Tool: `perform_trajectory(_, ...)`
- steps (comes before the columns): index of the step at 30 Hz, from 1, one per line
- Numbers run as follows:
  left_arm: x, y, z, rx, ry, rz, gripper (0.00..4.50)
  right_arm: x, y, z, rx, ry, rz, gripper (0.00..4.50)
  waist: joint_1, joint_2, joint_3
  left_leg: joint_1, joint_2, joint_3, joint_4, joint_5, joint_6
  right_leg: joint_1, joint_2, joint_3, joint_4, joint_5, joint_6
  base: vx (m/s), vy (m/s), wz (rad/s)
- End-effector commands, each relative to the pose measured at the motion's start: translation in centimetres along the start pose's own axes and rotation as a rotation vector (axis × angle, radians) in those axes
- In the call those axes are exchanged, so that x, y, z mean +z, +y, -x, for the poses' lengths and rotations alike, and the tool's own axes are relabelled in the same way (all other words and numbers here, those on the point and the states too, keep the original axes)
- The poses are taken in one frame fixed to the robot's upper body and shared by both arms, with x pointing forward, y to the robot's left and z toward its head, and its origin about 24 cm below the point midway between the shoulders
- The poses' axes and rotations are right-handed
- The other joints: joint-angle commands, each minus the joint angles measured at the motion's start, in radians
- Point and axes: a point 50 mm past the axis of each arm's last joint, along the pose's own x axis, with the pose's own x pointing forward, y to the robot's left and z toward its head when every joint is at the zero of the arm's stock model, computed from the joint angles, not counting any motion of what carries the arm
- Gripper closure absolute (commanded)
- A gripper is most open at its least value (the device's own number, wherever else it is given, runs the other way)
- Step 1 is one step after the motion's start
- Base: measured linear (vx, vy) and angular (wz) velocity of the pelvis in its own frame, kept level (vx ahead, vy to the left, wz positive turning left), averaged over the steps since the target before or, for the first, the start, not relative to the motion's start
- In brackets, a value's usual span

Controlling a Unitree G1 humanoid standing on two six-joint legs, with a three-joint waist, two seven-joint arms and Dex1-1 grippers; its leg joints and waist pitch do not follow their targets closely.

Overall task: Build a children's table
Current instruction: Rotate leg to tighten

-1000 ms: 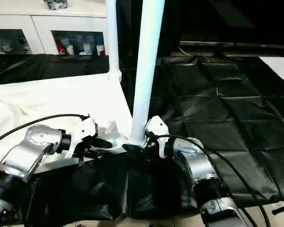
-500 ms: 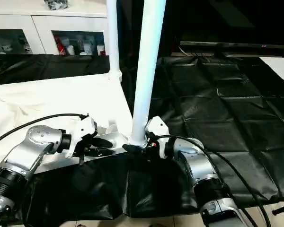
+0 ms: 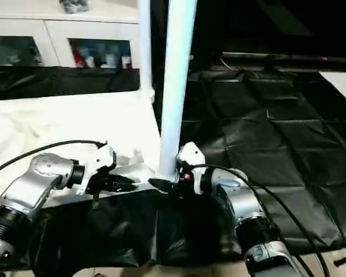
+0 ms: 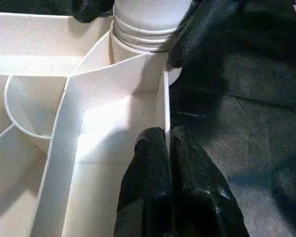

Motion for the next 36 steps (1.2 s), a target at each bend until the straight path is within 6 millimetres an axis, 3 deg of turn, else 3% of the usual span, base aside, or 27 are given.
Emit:
perform_trajectory(1, -0.7, -0.7, -0.5, -0.075, 0.042, 0.005, 4.50, 0.2, -0.2, 0.2, 0.004, 0.034, 0.040, 0.05, 0.001, 0.010, -0.054, 0.017, 0.022, -0.012, -0.071, -0.336, 0.003, 0.041, -0.038, 0.031, -0.075, -0.340, -0.197, 0.000, 0.000, 0.00)
perform_trajectory(8, -0.5, -1.2, -0.6, -0.133, 0.012, 0.009, 4.50, 0.4, -0.2, 0.5, 0.045, 0.036, 0.059, 0.05, 0.003, 0.010, -0.058, 0.014, 0.022, -0.012, -0.070, -0.317, 0.008, 0.043, -0.038, 0.031, -0.070, -0.304, -0.203, 0.000, 0.000, 0.00)
perform_trajectory(13, -0.6, -1.3, -0.4, -0.176, 0.029, 0.017, 4.50, 0.5, -0.3, 0.6, 0.060, 0.026, 0.054, 0.51, 0.004, 0.010, -0.060, 0.012, 0.022, -0.010, -0.068, -0.289, 0.017, 0.047, -0.036, 0.030, -0.063, -0.242, -0.224, 0.000, 0.000, 0.00)
perform_trajectory(25, -0.2, -0.5, -1.0, -0.075, -0.002, 0.022, 4.50, -0.3, 0.4, 0.0, 0.054, 0.011, -0.022, 1.39, 0.005, 0.009, -0.056, 0.013, 0.022, -0.011, -0.070, -0.318, 0.008, 0.043, -0.039, 0.032, -0.071, -0.311, -0.208, 0.000, 0.000, 0.00)
perform_trajectory(28, 0.7, 0.1, -2.5, 0.029, -0.029, 0.027, 4.50, -1.6, 0.0, -1.3, -0.136, 0.061, -0.053, 1.59, 0.005, 0.007, -0.052, 0.017, 0.021, -0.013, -0.072, -0.342, -0.007, 0.037, -0.042, 0.032, -0.078, -0.379, -0.187, 0.000, 0.000, 0.00)
perform_trajectory(30, 1.3, 0.2, -3.4, 0.061, -0.047, 0.038, 4.50, -1.9, -0.3, -2.0, -0.242, 0.069, -0.092, 1.74, 0.002, 0.007, -0.049, 0.019, 0.018, -0.018, -0.073, -0.375, -0.021, 0.033, -0.045, 0.029, -0.088, -0.481, -0.152, 0.000, 0.000, 0.00)
perform_trajectory(31, 1.4, 0.2, -3.5, 0.067, -0.050, 0.040, 4.50, -2.0, -0.4, -2.1, -0.259, 0.069, -0.100, 1.76, -0.002, 0.008, -0.048, 0.020, 0.018, -0.018, -0.073, -0.388, -0.025, 0.030, -0.044, 0.029, -0.090, -0.504, -0.145, 0.000, 0.000, 0.00)
perform_trajectory(33, 2.4, 0.2, -4.9, 0.096, -0.072, 0.045, 4.50, -1.9, -0.7, -3.2, -0.391, 0.048, -0.164, 1.78, -0.009, 0.006, -0.043, 0.027, 0.013, -0.026, -0.072, -0.442, -0.031, 0.025, -0.046, 0.020, -0.108, -0.629, -0.096, 0.000, 0.000, 0.00)
perform_trajectory(36, 3.4, 0.0, -6.3, 0.099, -0.103, 0.044, 4.50, -1.4, -0.6, -4.5, -0.474, 0.040, -0.189, 1.78, -0.021, 0.006, -0.043, 0.030, 0.009, -0.030, -0.070, -0.466, -0.030, 0.019, -0.046, 0.013, -0.122, -0.697, -0.058, 0.000, 0.000, 0.00)
